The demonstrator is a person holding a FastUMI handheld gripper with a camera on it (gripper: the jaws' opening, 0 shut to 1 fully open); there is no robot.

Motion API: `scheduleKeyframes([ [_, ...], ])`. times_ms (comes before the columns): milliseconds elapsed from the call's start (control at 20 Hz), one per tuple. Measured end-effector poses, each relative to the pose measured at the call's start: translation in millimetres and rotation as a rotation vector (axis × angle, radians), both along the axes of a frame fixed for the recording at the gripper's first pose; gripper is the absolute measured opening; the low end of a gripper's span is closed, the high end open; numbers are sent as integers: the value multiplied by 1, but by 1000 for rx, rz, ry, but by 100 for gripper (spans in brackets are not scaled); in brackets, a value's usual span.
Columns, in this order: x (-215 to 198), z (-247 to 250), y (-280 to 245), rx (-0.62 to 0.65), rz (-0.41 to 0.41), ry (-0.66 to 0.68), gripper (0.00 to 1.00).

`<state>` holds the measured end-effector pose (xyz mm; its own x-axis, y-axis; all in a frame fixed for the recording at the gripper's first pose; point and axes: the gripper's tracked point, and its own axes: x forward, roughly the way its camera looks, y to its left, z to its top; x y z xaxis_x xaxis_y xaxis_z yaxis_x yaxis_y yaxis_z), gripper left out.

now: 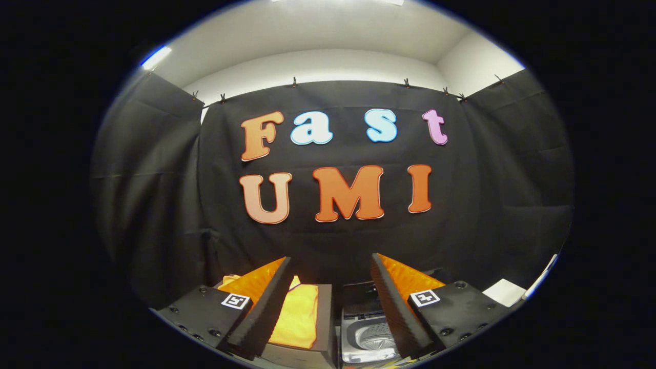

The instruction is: Put the clothes into the washing machine and then close the washing machine lid.

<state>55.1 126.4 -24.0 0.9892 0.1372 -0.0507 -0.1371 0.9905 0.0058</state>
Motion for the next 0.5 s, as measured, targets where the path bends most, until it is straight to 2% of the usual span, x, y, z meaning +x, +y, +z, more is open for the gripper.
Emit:
scheduleKeyframes([
  [500,71,-74,131,5,114,128,98],
])
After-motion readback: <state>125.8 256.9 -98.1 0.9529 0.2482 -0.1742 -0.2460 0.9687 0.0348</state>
